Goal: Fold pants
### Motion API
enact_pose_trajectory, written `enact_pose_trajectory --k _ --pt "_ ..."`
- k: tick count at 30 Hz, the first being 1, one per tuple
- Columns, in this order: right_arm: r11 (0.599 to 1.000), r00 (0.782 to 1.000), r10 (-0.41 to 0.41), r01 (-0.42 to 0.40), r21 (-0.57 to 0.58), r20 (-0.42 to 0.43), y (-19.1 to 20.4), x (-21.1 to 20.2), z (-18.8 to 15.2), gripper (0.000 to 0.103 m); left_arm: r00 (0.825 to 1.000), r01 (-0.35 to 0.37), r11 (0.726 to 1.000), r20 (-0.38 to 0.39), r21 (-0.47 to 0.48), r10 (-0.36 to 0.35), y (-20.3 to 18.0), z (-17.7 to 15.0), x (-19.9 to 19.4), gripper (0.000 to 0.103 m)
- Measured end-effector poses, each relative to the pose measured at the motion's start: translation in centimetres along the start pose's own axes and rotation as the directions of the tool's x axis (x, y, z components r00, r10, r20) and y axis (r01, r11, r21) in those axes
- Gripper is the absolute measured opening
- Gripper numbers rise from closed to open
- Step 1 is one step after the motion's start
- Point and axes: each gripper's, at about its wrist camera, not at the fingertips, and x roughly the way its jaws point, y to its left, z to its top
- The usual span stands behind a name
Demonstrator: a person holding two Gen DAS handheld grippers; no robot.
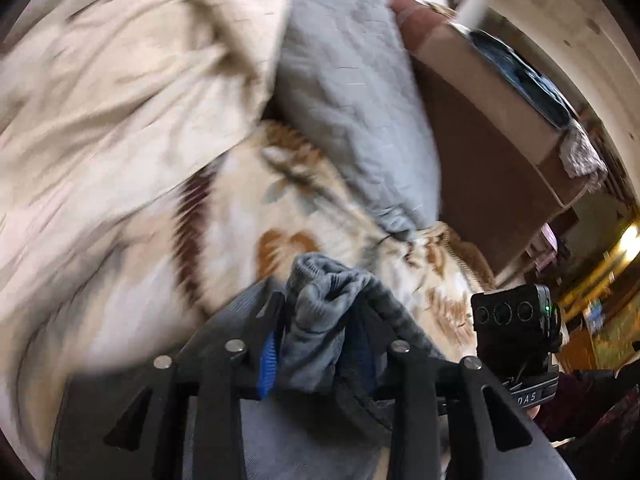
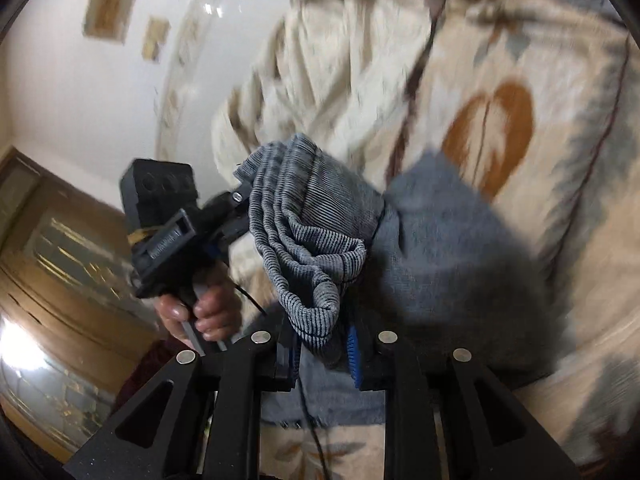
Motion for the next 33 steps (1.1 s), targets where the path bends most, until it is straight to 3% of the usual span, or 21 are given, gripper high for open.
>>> enact_pose_trajectory --k 4,8,10,11,12,14,16,18,20,23,25,26,30,33 --pt "0.998 0.984 -0.054 0.05 -0.028 -0.17 0.2 3.6 -2.6 0.047 0.994 -0.089 0.986 0.043 -0.144 0.096 5.3 -4.2 -3.9 0.047" --pt "0.996 0.947 0.008 -0.036 -0.079 -0.322 1.7 5.2 -3.7 0.052 0.981 -0.103 0.963 0.132 -0.249 0.14 7.3 -6.8 -8.4 0.047" --pt "0.991 0.965 0.026 -0.06 -0.121 -0.262 2.5 3.8 -2.9 0.052 0.977 -0.113 0.968 0.15 -0.226 0.149 6.0 -7.5 -9.6 0.047" --pt "0.99 0.974 0.024 -0.055 -0.131 -0.223 2.5 3.3 -2.0 0.052 0.975 -0.122 0.969 0.158 -0.216 0.158 4.9 -7.7 -9.8 0.052" --pt "0.989 0.986 0.006 -0.031 -0.143 -0.167 2.4 2.3 -1.1 0.052 0.972 -0.131 0.967 0.164 -0.217 0.168 4.0 -7.8 -9.8 0.06" --pt "0.985 0.995 -0.076 0.065 -0.163 -0.06 1.9 1.0 0.3 0.052 0.97 -0.124 0.97 0.182 -0.21 0.163 1.6 -8.0 -9.1 0.063" --pt "0.963 0.982 -0.189 0.191 -0.191 0.027 1.2 0.4 1.2 0.051 0.966 -0.147 0.969 0.183 -0.2 0.184 -0.6 -8.1 -8.0 0.063" --pt "0.911 0.942 -0.321 0.335 -0.242 0.094 1.0 0.4 1.7 0.05 0.963 -0.186 0.957 0.153 -0.224 0.223 -2.1 -8.8 -6.4 0.063" --pt "0.89 0.927 -0.354 0.375 -0.26 0.125 0.8 0.5 2.4 0.05 0.962 -0.222 0.94 0.099 -0.26 0.255 -2.9 -10.0 -4.6 0.063" --pt "0.903 0.928 -0.348 0.37 -0.219 0.134 0.2 -0.1 3.8 0.05 0.951 -0.302 0.92 -0.014 -0.25 0.308 -3.7 -11.9 -1.5 0.062" --pt "0.908 0.927 -0.342 0.368 -0.2 0.154 0.3 -0.5 4.2 0.05 0.944 -0.329 0.904 -0.067 -0.272 0.323 -3.1 -13.2 0.0 0.057" --pt "0.91 0.927 -0.339 0.366 -0.193 0.158 0.6 -0.5 4.4 0.05 0.944 -0.329 0.895 -0.079 -0.3 0.32 -2.6 -13.6 0.5 0.046" --pt "0.918 0.929 -0.338 0.361 -0.164 0.153 0.4 -1.2 4.7 0.05 0.944 -0.328 0.877 -0.073 -0.351 0.323 -1.9 -14.0 0.1 0.024" --pt "0.919 0.931 -0.337 0.358 -0.164 0.141 0.4 -1.0 4.8 0.05 0.949 -0.312 0.864 -0.085 -0.395 0.304 -1.9 -14.0 -0.1 0.022"
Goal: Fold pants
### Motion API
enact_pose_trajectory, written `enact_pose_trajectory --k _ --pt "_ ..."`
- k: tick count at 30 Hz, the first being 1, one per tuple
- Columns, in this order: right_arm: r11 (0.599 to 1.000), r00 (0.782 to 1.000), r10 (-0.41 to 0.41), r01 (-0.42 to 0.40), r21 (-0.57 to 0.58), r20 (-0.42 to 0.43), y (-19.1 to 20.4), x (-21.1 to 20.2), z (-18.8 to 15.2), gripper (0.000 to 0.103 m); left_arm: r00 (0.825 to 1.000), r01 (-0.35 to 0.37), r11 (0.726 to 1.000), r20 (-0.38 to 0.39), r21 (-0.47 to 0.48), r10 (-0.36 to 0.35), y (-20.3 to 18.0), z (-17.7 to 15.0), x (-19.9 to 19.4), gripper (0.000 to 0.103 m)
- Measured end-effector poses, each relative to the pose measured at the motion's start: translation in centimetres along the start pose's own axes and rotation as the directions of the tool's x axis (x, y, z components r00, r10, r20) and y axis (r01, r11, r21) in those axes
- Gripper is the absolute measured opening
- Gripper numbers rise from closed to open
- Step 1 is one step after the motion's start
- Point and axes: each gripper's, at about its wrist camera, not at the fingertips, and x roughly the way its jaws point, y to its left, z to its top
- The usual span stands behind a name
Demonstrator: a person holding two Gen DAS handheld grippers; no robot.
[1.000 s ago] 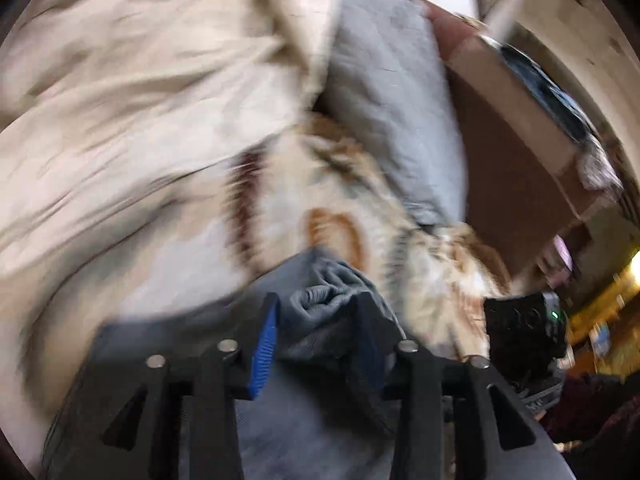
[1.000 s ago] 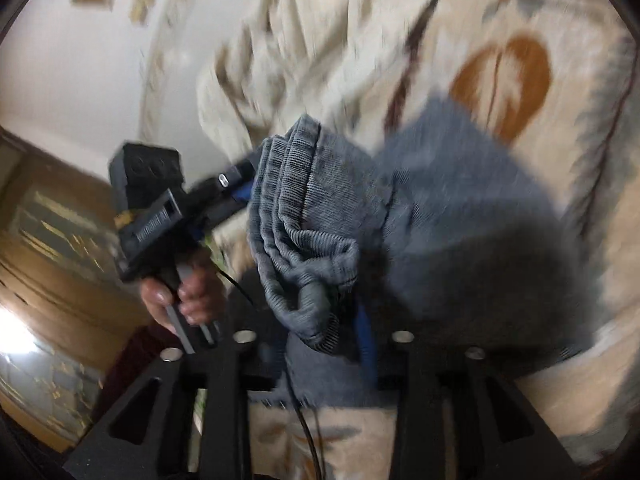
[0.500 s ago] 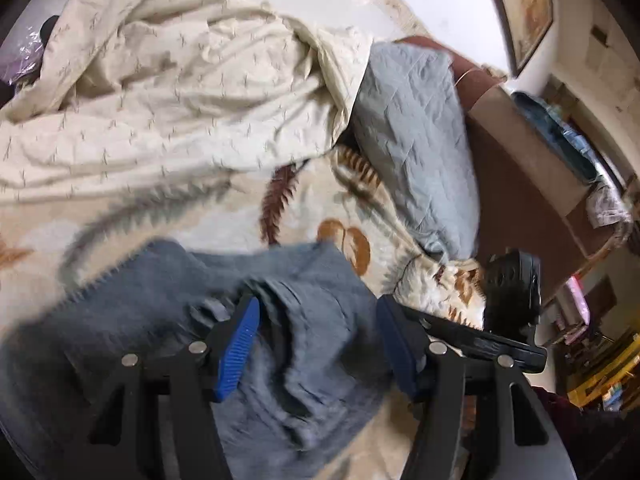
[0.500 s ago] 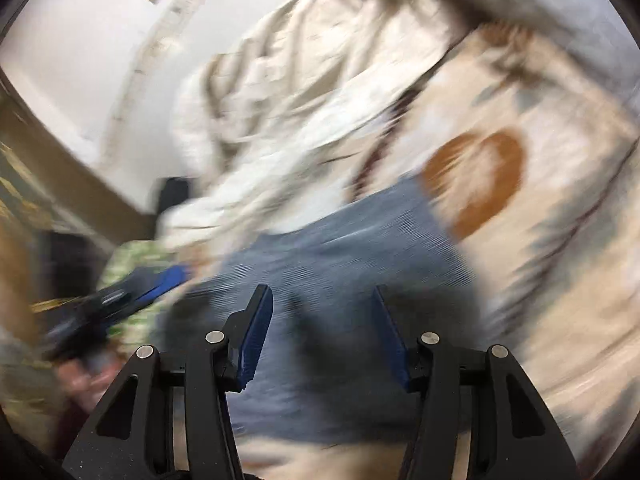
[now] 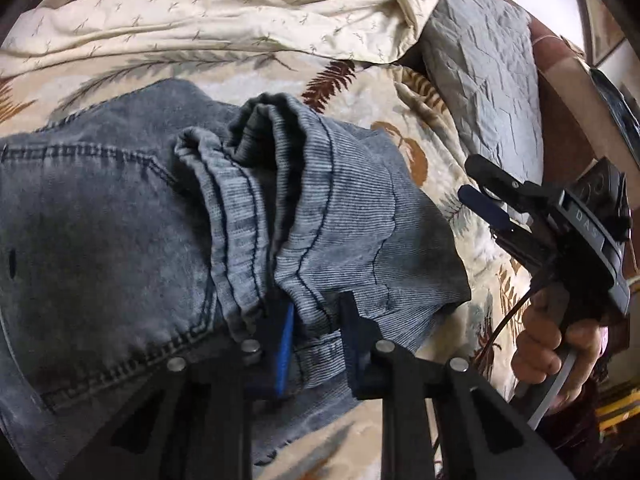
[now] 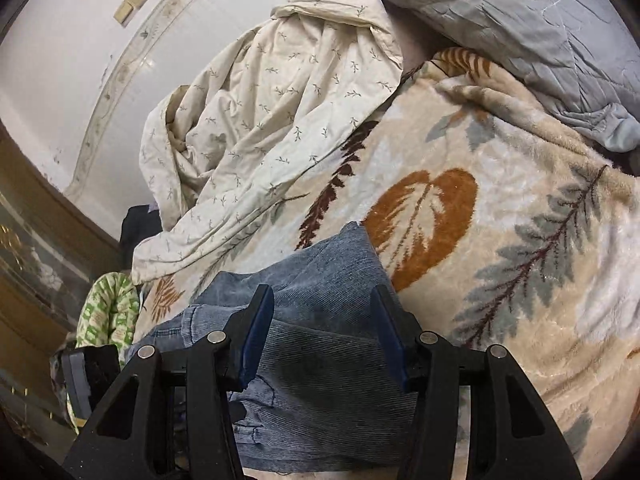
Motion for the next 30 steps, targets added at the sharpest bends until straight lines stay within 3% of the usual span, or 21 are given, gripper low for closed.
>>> enact_pose_trajectory --k 4,12,16,20,22,24,25,28,30 --pt "1.0 1.0 0.007 -0.007 -0.013 -0.011 0.2 0.1 0.0 0.05 0.999 0.016 0.999 -0.032 -0.045 -0.018 -0.5 -0.6 -0.3 0.021" --pt "0.999 0.999 0.033 -0.032 0.011 -0.028 -0.1 0.2 0.3 0.05 0.997 0.059 0.997 -0.056 -0.039 -0.061 -1.6 -3.9 -3.7 0.02" --pt "0.996 0.996 0.068 -0.071 -0.047 -0.049 1.6 0.8 -0.2 0.05 0.999 0.008 1.0 -0.042 -0.019 -0.008 -1.5 -4.4 -4.7 0.027" --pt "0.986 0.986 0.114 -0.127 -0.104 -0.124 4.1 2.5 -1.2 0.05 1.0 0.007 0.999 -0.004 -0.037 -0.008 -1.4 -4.6 -5.0 0.031" --pt "0.979 0.981 0.083 -0.113 -0.168 -0.175 5.3 4.0 -2.0 0.051 0.999 -0.039 0.999 0.022 -0.02 0.039 -1.5 -5.4 -5.5 0.039" --pt "0.97 0.963 -0.002 -0.064 -0.236 -0.269 5.9 6.6 -3.6 0.057 0.998 -0.052 0.998 0.043 -0.026 0.053 -1.2 -6.3 -6.2 0.041" --pt "0.956 0.944 -0.086 -0.011 -0.292 -0.319 6.0 8.3 -4.9 0.059 0.995 -0.072 0.997 0.059 -0.031 0.074 -0.8 -6.8 -6.9 0.041" --pt "0.919 0.953 -0.138 0.023 -0.393 -0.269 7.3 8.1 -5.7 0.059 0.981 -0.154 0.987 0.114 -0.048 0.159 1.0 -8.5 -9.5 0.04" --pt "0.923 0.959 -0.102 -0.008 -0.385 -0.265 7.8 7.0 -5.4 0.059 0.967 -0.188 0.976 0.155 -0.112 0.204 3.2 -9.2 -11.8 0.04"
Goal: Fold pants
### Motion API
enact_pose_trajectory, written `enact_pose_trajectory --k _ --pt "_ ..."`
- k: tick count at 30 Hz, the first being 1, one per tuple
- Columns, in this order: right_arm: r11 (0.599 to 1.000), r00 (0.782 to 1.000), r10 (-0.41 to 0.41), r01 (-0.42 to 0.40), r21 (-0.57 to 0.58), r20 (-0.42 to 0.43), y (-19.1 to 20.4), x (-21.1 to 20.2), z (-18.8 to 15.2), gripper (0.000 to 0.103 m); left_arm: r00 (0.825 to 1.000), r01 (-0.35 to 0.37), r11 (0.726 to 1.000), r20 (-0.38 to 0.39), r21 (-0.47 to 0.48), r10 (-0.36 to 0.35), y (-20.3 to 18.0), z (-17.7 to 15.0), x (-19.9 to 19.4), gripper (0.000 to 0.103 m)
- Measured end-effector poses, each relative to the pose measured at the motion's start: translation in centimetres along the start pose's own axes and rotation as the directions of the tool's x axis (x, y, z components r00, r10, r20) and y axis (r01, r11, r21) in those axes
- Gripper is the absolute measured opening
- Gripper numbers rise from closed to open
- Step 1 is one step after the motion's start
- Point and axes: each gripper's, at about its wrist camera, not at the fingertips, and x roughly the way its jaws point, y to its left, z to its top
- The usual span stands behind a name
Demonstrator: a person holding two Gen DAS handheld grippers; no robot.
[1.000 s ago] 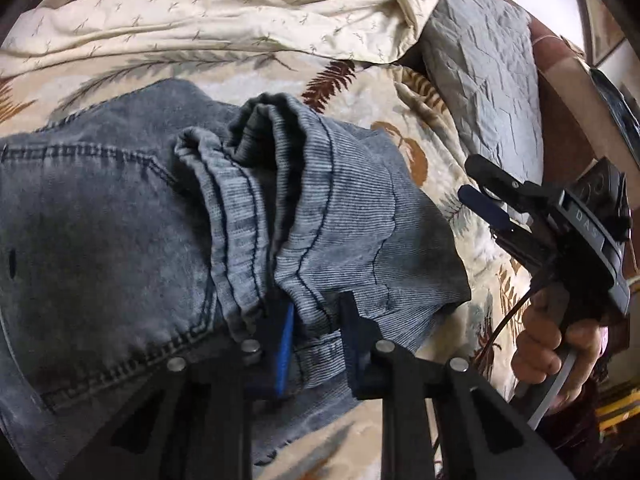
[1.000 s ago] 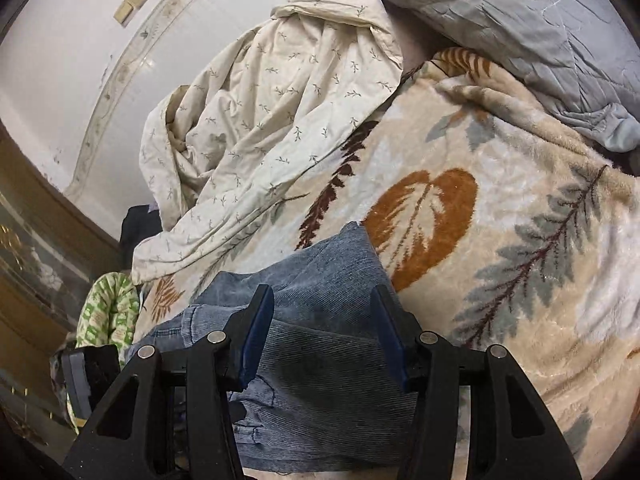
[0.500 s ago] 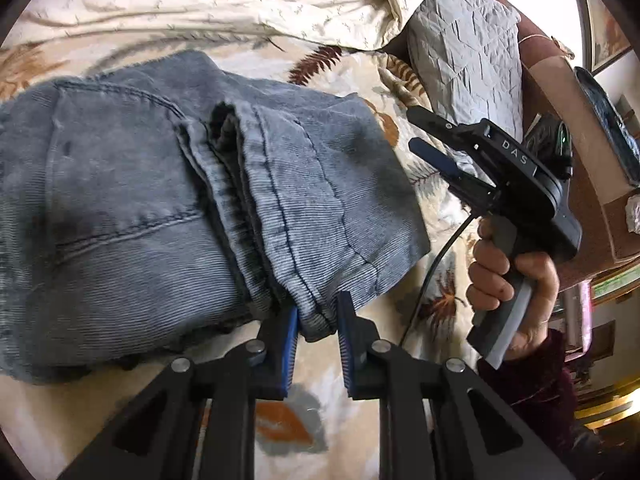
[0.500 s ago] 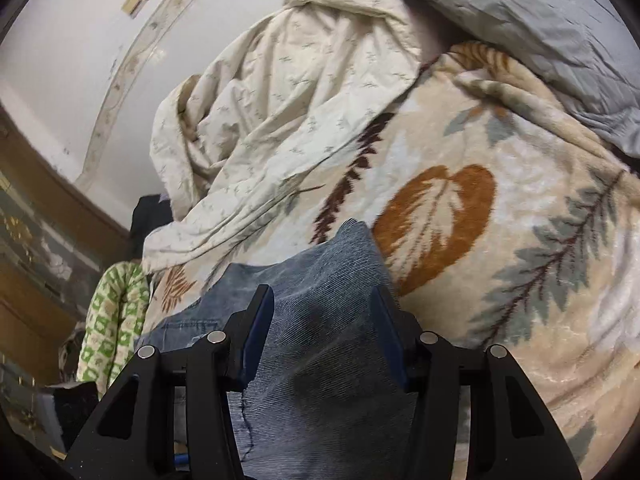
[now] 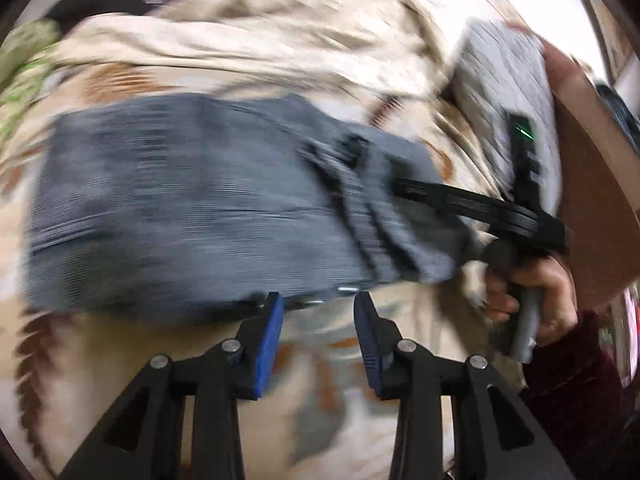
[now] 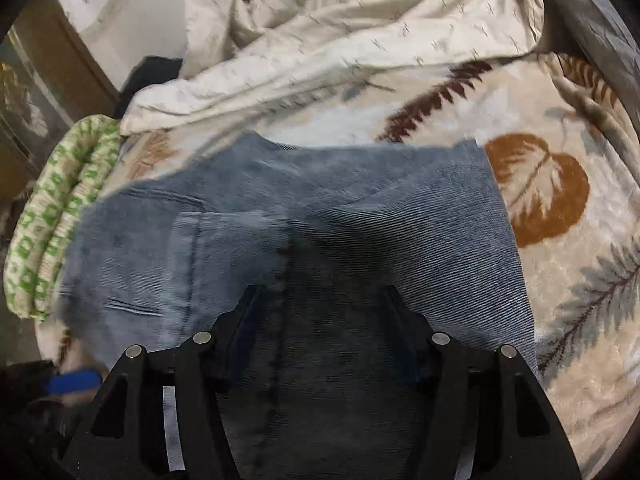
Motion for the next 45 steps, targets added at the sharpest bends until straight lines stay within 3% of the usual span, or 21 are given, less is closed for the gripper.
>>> enact_pose_trajectory --k 3,5,7,10,14,18,25,31,36,40,43,44,45 --pt "0.999 0.996 0.034 -0.031 -0.03 0.089 0.9 -2.6 -0.1 0.059 0.991 -0.091 0.99 0.09 -0.107 0.101 4.1 0.6 -3.0 0.04" --pt "0.998 0.989 0.046 -0.04 -0.044 0.138 1.6 -4.2 -0.6 0.059 0.965 -0.187 0.972 0.157 -0.146 0.209 6.0 0.8 -5.0 0.043" --pt "0.998 0.985 0.05 -0.045 -0.031 0.167 2.1 -5.2 -1.1 0.061 0.941 -0.238 0.951 0.195 -0.196 0.275 7.5 0.9 -6.3 0.051" --pt "0.999 0.983 0.017 -0.011 -0.031 0.185 3.7 -5.8 -1.2 0.061 0.931 -0.216 0.935 0.228 -0.282 0.284 9.2 0.7 -7.6 0.073" --pt "0.999 0.988 0.015 -0.009 -0.041 0.157 7.8 -5.6 -0.3 0.061 0.915 -0.274 0.905 0.2 -0.324 0.349 10.9 0.1 -7.6 0.08" --pt "0.989 0.996 0.015 -0.001 -0.149 0.09 13.9 -4.8 1.9 0.062 0.901 -0.336 0.877 0.153 -0.344 0.406 12.6 -0.2 -6.9 0.082" --pt "0.956 0.992 0.078 -0.103 -0.276 -0.102 25.0 0.4 6.6 0.067 0.916 -0.295 0.871 0.142 -0.392 0.374 16.1 -1.8 -7.8 0.086" --pt "0.932 0.975 0.048 -0.121 -0.341 -0.216 31.6 7.0 8.4 0.067 0.938 -0.206 0.909 0.192 -0.363 0.289 16.2 -1.9 -7.5 0.09" --pt "0.925 0.963 -0.049 -0.056 -0.375 -0.265 33.5 11.3 9.4 0.067 0.962 -0.117 0.913 0.185 -0.39 0.202 16.3 -1.0 -5.8 0.093" --pt "0.883 0.926 -0.205 0.035 -0.467 -0.318 35.0 14.5 9.3 0.067 0.983 -0.028 0.914 0.155 -0.405 0.099 16.1 -0.6 -3.9 0.092" --pt "0.827 0.879 -0.321 0.079 -0.556 -0.353 35.4 16.7 8.7 0.067 0.982 -0.032 0.93 0.163 -0.366 0.097 15.2 -0.3 -3.2 0.09" --pt "0.811 0.87 -0.353 0.1 -0.576 -0.345 35.4 17.2 8.5 0.067 0.983 -0.025 0.938 0.164 -0.347 0.087 14.9 -0.3 -2.9 0.08" --pt "0.796 0.862 -0.378 0.115 -0.594 -0.339 35.2 17.7 8.3 0.067 0.985 -0.005 0.945 0.162 -0.328 0.061 14.5 -0.1 -2.5 0.061"
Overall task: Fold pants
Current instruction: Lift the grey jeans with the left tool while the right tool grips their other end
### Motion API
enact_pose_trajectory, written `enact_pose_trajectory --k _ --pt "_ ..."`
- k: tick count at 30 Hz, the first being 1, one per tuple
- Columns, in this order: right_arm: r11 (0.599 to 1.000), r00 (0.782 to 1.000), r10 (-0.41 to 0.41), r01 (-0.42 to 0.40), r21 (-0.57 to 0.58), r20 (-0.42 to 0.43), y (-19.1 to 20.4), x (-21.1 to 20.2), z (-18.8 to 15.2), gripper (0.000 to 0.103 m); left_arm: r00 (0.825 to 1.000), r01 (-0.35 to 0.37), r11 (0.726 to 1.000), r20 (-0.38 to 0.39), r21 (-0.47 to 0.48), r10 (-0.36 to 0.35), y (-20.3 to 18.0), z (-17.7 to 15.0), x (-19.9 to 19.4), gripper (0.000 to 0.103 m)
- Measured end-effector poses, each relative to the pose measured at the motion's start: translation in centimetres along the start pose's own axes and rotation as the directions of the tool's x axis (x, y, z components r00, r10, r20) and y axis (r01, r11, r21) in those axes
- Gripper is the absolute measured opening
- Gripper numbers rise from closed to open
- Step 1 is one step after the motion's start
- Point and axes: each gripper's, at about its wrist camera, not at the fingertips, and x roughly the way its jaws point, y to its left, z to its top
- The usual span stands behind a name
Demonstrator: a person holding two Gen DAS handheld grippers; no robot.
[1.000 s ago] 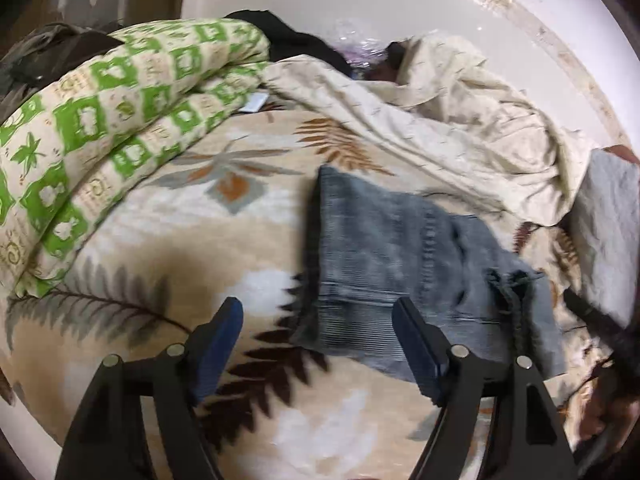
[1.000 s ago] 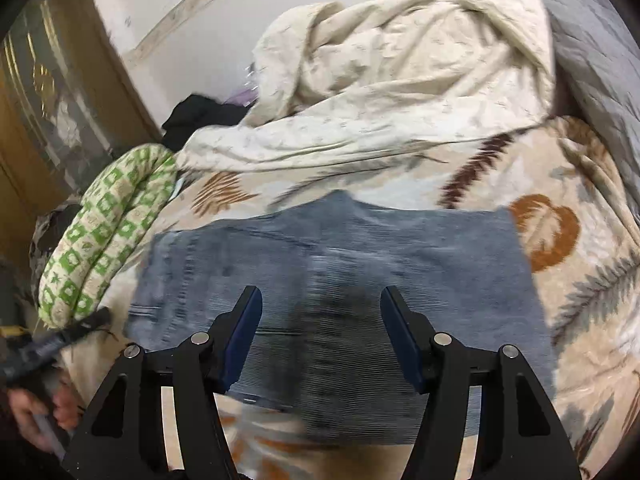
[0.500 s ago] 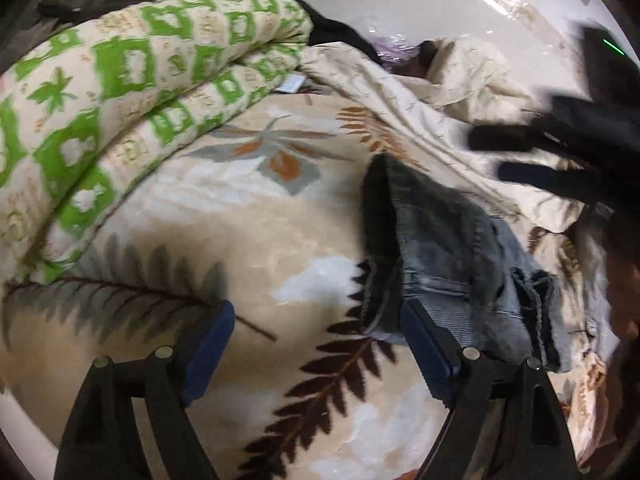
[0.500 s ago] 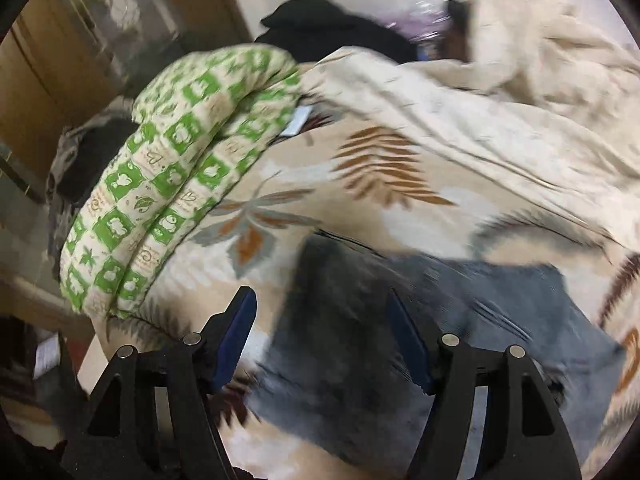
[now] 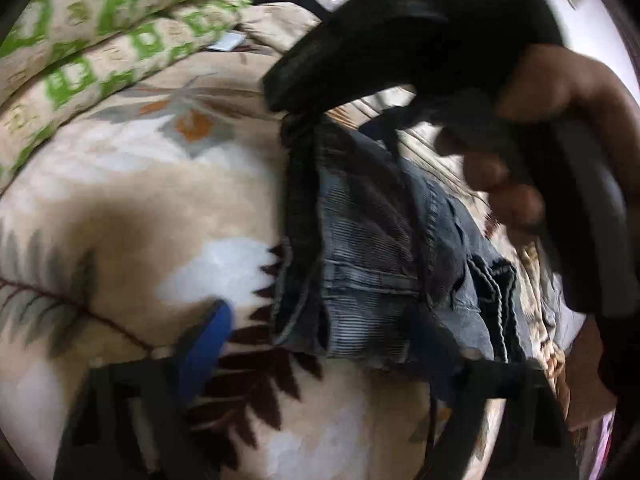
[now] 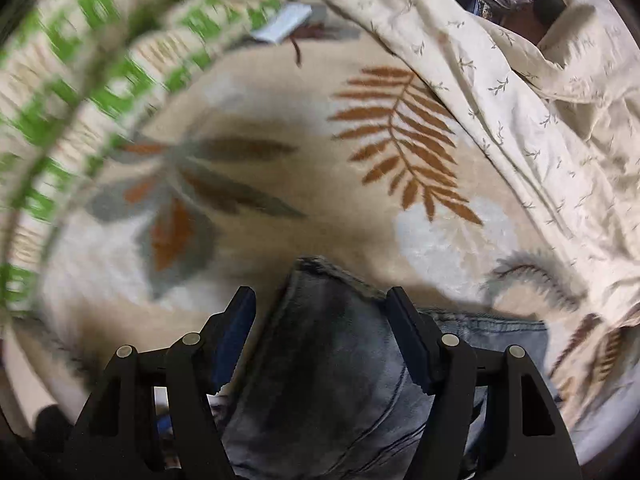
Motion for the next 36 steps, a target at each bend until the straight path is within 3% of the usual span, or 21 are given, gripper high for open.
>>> enact_pose_trajectory --k 2,4,5,6,7,15,19,25,28,30,36 --pt "0.999 0.999 -0.027 0.026 -0.02 -0.02 -0.1 1.1 -0.2 0.058 0.999 0.018 1.0 -0.037 0.017 -0.017 -0.3 -0.2 0.9 0.048" --pt "0.996 0.998 -0.067 0.066 -0.058 -0.01 -0.1 1.3 -0.7 0.029 0.999 0.031 1.0 -0.039 0.003 -0.031 -0.1 -0.1 1.3 0.039" --pt "0.995 0.997 -0.078 0.078 -0.068 0.003 -0.2 1.2 -1.0 0.024 0.997 0.059 0.998 -0.047 -0.011 -0.06 0.0 0.0 1.3 0.032" --pt "0.997 0.998 -0.055 0.055 -0.051 0.015 -0.7 0.8 -1.3 0.015 0.995 0.085 0.996 -0.054 -0.027 -0.086 0.2 0.1 1.4 0.029" --pt "0.999 0.999 -0.025 0.025 -0.022 0.027 -1.3 0.2 -1.6 0.014 0.994 0.098 0.995 -0.055 -0.032 -0.099 0.2 0.1 1.4 0.028" --pt "0.994 0.979 0.04 -0.059 0.094 0.198 -6.2 -5.6 -5.7 0.01 0.985 0.158 0.98 0.05 0.119 -0.165 -3.9 -0.3 -1.3 0.021" --pt "0.976 0.948 0.091 -0.146 0.162 0.305 -9.7 -9.2 -8.1 0.01 0.972 0.194 0.957 0.091 0.217 -0.218 -7.8 -0.3 -2.5 0.021" --pt "0.928 0.878 0.121 -0.266 0.261 0.464 -17.9 -12.7 -14.4 0.01 0.95 0.252 0.902 0.087 0.351 -0.3 -16.0 -1.0 -2.7 0.021" --pt "0.885 0.842 0.134 -0.339 0.32 0.522 -23.8 -12.8 -18.9 0.01 0.936 0.313 0.87 0.032 0.38 -0.351 -20.2 -1.3 -1.6 0.021" --pt "0.856 0.831 0.131 -0.37 0.361 0.541 -26.8 -12.1 -21.4 0.01 0.934 0.333 0.855 -0.014 0.397 -0.357 -22.9 -1.7 -0.3 0.021" --pt "0.718 0.789 0.149 -0.501 0.484 0.596 -35.0 -6.0 -29.8 0.01 0.952 0.302 0.816 -0.108 0.494 -0.287 -29.6 -5.4 5.4 0.021"
